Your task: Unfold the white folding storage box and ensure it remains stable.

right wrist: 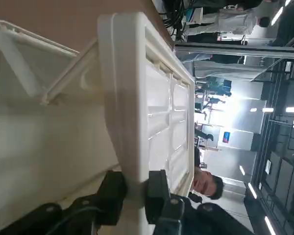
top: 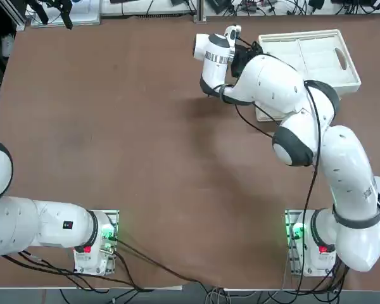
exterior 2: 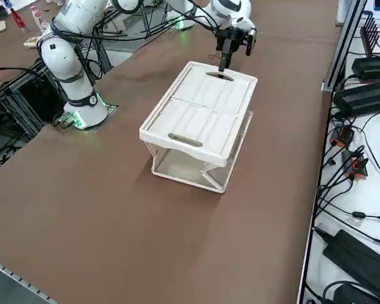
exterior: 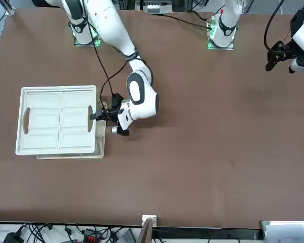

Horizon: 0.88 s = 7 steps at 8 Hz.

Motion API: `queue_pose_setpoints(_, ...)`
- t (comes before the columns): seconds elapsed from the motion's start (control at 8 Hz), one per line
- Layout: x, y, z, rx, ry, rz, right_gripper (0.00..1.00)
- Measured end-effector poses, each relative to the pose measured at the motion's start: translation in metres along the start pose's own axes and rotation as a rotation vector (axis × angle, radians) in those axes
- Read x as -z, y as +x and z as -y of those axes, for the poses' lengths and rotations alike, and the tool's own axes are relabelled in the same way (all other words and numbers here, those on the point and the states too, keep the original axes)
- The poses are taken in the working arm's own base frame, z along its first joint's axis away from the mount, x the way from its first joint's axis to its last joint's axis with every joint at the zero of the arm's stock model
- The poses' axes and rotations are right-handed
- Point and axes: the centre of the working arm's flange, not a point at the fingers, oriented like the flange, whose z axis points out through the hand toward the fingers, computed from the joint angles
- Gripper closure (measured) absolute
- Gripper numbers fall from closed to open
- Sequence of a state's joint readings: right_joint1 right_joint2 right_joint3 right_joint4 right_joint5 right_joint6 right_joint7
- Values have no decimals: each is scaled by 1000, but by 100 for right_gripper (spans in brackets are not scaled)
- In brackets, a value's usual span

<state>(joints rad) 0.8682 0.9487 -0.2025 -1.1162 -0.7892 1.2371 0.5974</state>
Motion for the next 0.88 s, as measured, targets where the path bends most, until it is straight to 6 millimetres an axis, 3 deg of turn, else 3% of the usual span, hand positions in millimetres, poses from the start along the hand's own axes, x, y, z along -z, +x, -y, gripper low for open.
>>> queue_pose_setpoints(0.5, 6, 5, -15, -188, -10, -23, 74)
queue_pose_setpoints(0.88, 6, 7, -16, -232, -7, -26, 74)
